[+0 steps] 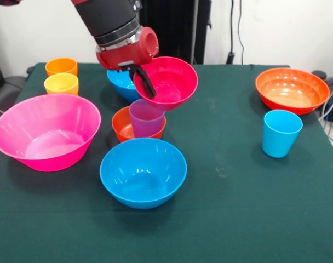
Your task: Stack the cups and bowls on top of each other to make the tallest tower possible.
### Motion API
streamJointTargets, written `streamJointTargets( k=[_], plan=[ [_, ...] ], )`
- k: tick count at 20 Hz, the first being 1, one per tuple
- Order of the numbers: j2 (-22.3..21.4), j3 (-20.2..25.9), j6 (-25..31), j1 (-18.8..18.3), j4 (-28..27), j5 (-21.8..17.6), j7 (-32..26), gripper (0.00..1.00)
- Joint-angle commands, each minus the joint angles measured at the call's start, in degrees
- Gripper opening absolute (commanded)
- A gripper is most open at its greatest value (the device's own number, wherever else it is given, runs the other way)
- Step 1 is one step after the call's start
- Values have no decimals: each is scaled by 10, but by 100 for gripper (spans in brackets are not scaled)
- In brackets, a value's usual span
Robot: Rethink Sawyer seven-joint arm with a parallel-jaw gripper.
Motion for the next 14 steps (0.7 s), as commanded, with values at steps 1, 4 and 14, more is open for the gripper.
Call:
streamJointTargets(
  k=[1,4,14],
  plan=[
    [35,1,33,11,-16,-53,-160,0],
    [38,2,35,10,-18,-56,-159,0],
    [48,-24,47,21,-30,-79,-141,0]
  ],
)
